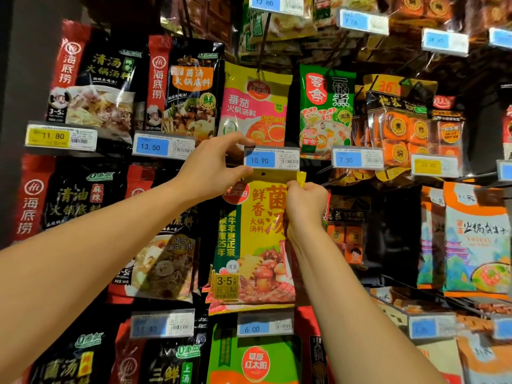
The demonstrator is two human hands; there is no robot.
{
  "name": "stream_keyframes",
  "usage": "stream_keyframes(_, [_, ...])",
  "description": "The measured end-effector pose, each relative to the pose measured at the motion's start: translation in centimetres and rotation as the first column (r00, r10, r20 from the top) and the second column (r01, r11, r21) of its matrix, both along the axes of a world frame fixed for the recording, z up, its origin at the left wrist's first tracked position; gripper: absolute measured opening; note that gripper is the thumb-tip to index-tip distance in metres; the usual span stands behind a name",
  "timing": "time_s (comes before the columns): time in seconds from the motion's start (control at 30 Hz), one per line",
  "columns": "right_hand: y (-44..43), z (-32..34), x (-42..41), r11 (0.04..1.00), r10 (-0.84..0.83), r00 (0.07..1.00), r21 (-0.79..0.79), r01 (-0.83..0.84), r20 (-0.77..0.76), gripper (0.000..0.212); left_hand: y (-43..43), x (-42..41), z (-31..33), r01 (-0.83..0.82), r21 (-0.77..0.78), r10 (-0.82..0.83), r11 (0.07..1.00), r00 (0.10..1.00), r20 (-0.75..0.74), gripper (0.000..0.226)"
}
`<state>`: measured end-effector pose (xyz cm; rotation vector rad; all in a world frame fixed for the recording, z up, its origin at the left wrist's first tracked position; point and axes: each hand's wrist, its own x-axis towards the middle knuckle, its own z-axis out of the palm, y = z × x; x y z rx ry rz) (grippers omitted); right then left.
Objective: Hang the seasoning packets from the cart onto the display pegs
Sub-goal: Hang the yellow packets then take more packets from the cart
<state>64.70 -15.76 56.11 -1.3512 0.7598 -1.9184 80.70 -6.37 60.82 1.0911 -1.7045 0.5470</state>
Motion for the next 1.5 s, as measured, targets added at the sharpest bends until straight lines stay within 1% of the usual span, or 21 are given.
stream_keyframes(0.23, [0.2,1.0,-0.1,1.000,-0.021,1.000,0.014,0.021,0.018,0.053,0.1,-0.2,0.0,-0.008,0.016,0.008,1.000,1.000,-0.007,0.044])
stream_keyframes(0.4, [0.1,0.4,-0.4,1.000,0.006,0.996,-0.003,-0.005,0.091,0.056,0.2,-0.4,0.0,-0.021,0.019,0.022,1.000,1.000,-0.012,0.044])
stream_keyframes(0.53, [0.1,0.4,0.0,0.999,0.035,0.988,0.011,-0.037,0.151,0.050,0.4,-0.5,0.0,-0.021,0.022,0.021,1.000,1.000,-0.009,0.044])
stream_keyframes(0.77, [0.0,0.9,0.6,0.999,0.032,0.987,-0.044,-0.025,0.157,0.051,0.4,-0.5,0.0,-0.016,0.026,0.017,1.000,1.000,-0.014,0.044])
stream_keyframes(1.03, [-0.7,0.8,0.8,0.999,0.024,0.992,-0.027,-0.021,0.125,0.050,0.4,-0.4,0.0,-0.023,0.018,0.023,1.000,1.000,-0.018,0.044])
stream_keyframes(1.2, [-1.0,0.5,0.8,0.999,0.033,0.989,-0.004,-0.032,0.141,0.051,0.4,-0.5,-0.1,-0.028,0.024,0.028,0.999,0.999,-0.021,0.044])
stream_keyframes(1.37, [-1.5,0.0,0.8,0.997,0.077,0.985,-0.038,-0.072,0.153,0.052,0.5,-0.5,-0.2,-0.102,0.046,0.100,0.994,0.994,0.036,0.050])
stream_keyframes(1.5, [-1.5,0.2,0.8,0.998,0.058,0.987,-0.032,-0.054,0.149,0.051,0.3,-1.0,-0.3,-0.171,-0.023,0.172,0.985,0.983,0.067,0.046])
